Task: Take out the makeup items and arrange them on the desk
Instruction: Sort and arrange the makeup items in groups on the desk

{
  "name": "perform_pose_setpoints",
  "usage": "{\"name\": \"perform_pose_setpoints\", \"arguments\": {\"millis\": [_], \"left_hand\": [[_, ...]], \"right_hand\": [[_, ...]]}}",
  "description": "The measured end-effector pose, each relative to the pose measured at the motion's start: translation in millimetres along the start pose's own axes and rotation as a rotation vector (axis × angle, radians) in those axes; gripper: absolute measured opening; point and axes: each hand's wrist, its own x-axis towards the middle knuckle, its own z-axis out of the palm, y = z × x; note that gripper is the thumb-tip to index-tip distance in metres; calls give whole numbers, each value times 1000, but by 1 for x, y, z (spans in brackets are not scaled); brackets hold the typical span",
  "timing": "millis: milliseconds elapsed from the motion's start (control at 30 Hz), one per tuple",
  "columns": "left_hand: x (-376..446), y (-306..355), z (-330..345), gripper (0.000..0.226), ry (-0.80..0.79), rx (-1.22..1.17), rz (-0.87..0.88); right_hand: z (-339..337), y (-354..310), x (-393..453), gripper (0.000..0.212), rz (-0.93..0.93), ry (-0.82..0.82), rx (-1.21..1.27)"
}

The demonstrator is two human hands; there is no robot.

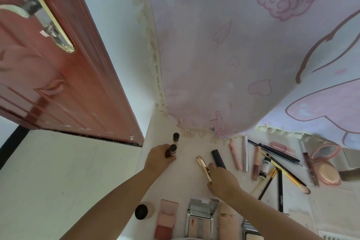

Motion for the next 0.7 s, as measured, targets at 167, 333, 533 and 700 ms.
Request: {"name": "perform_pose_setpoints", "arguments": {"millis": [167, 333, 533, 700], "left_hand": [[-5, -3, -11, 25, -42, 112, 2], [-20, 8, -42, 17, 43, 244, 9], [-50, 95, -66, 38, 165, 168, 635], [-59, 145, -63, 40, 255, 602, 901]], "right_hand": [[-11, 3, -6, 23, -20, 16, 86], [-50, 12, -25, 16, -177, 261, 349], [-107, 6, -61, 28, -297, 517, 752], [-135, -5, -75, 27, -282, 730, 992]]}}
